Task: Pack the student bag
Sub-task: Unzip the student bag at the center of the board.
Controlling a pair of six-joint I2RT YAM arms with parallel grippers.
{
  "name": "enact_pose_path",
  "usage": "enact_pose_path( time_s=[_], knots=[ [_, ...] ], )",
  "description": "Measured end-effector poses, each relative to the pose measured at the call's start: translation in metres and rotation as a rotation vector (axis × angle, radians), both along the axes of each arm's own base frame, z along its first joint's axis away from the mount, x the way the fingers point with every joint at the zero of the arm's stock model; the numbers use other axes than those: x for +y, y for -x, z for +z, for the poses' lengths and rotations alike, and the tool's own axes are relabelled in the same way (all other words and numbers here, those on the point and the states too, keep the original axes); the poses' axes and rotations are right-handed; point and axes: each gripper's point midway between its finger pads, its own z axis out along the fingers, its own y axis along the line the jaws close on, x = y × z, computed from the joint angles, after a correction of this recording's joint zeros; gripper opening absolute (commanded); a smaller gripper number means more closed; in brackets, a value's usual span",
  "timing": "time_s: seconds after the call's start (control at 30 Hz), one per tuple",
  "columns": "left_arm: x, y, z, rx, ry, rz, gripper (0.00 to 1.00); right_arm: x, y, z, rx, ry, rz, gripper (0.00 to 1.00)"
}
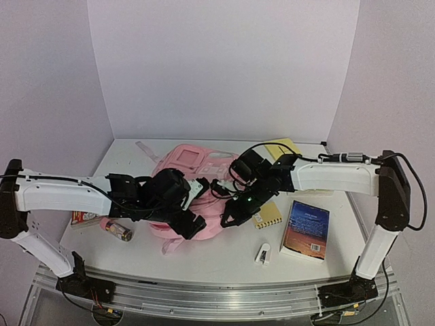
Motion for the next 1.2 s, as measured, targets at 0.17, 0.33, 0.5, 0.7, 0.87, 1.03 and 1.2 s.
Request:
enact_pose_path(
  time_s=[0.17,0.33,0.5,0.7,0.87,1.03,1.2],
  knots=[
    [0.003,-0.012,0.057,-0.139,0.1,-0.005,1.0,-0.015,-0.004,-0.003,0.084,-0.059,0.034,0.0],
    [0.003,-0.022,0.086,-0.238,0.094,-0.046,1.0,-0.026,-0.013,0.0,0.111,-0.108,0.052,0.0],
    [0.01,-0.045,0.066,-0.254,-0.027,-0.085,1.0,-0.039,-0.026,0.002,0.126,-0.122,0.025,0.0],
    [0.035,-0.079,0.043,-0.225,-0.111,-0.102,1.0,-0.054,-0.05,0.012,0.138,-0.144,-0.026,0.0],
    [0.032,-0.08,0.026,-0.22,-0.165,-0.195,0.99,-0.056,-0.064,0.013,0.142,-0.152,-0.044,0.0],
    [0.039,-0.088,0.001,-0.176,-0.223,-0.239,0.96,-0.058,-0.063,0.012,0.154,-0.144,-0.041,0.0],
    [0.062,-0.112,-0.02,-0.129,-0.27,-0.2,0.9,-0.059,-0.064,0.015,0.152,-0.143,-0.039,0.0]
  ],
)
